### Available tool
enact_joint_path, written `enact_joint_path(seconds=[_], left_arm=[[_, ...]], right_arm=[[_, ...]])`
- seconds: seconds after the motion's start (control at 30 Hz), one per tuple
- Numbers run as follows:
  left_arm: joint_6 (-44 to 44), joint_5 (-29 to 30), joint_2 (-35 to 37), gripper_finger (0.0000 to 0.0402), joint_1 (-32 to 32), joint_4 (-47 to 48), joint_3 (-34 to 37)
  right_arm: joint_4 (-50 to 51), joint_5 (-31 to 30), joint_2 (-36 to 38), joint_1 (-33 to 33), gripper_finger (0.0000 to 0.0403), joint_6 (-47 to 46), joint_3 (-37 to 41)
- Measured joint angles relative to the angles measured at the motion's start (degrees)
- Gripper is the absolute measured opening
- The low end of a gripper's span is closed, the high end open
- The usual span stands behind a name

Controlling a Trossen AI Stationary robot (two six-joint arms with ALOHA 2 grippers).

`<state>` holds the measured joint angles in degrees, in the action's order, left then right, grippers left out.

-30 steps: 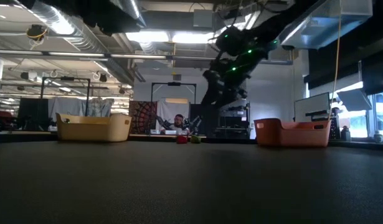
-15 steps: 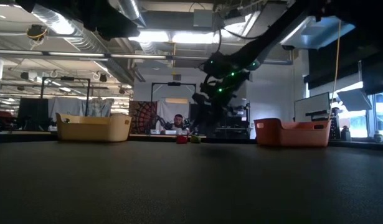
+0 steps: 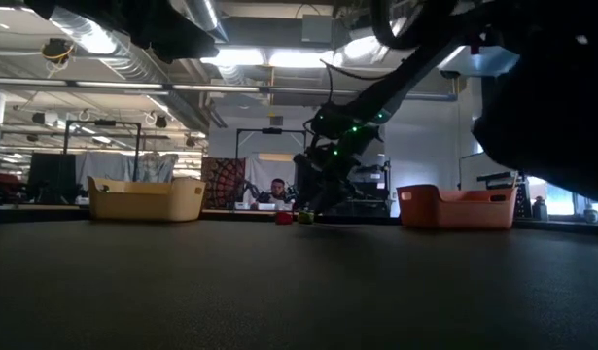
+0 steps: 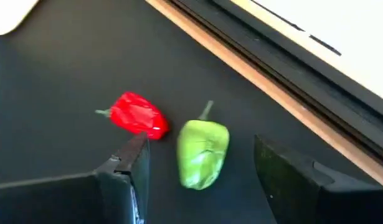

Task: Sort produce into baskets
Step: Put the green chili pepper into the orange bin

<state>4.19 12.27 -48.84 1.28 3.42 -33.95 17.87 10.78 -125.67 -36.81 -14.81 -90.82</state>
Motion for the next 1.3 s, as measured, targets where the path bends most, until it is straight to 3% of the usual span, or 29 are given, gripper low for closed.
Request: enact_joint_path(seconds=[0.2, 0.33, 0.6, 0.8, 1.3], left_arm=[[0.0, 0.01, 0.0, 0.0173, 0.0, -0.03, 0.0], [-0.06, 0.01, 0.0, 0.0173, 0.0, -0.02, 0.0], [-0.17, 0.01, 0.0, 0.0173, -0.03, 0.2, 0.02], [-0.21, 0.0, 0.0, 0.0173, -0.21, 0.2, 0.02], [-1.18, -0.02, 0.0, 0.0173, -0.2, 0.63, 0.02]], right_arm=[[3.68, 1.49, -0.93, -0.37, 0.0203, -0.58, -1.38], [4.42, 2.81, -1.29, -1.16, 0.0161, -0.58, -1.51], [4.65, -1.84, -2.02, -1.52, 0.0057, 0.69, -1.42], [3.28, -3.59, -2.0, -1.47, 0.001, 5.26, -1.4], [4.63, -4.1, 1.95, -0.23, 0.0005, 9.38, -1.31]])
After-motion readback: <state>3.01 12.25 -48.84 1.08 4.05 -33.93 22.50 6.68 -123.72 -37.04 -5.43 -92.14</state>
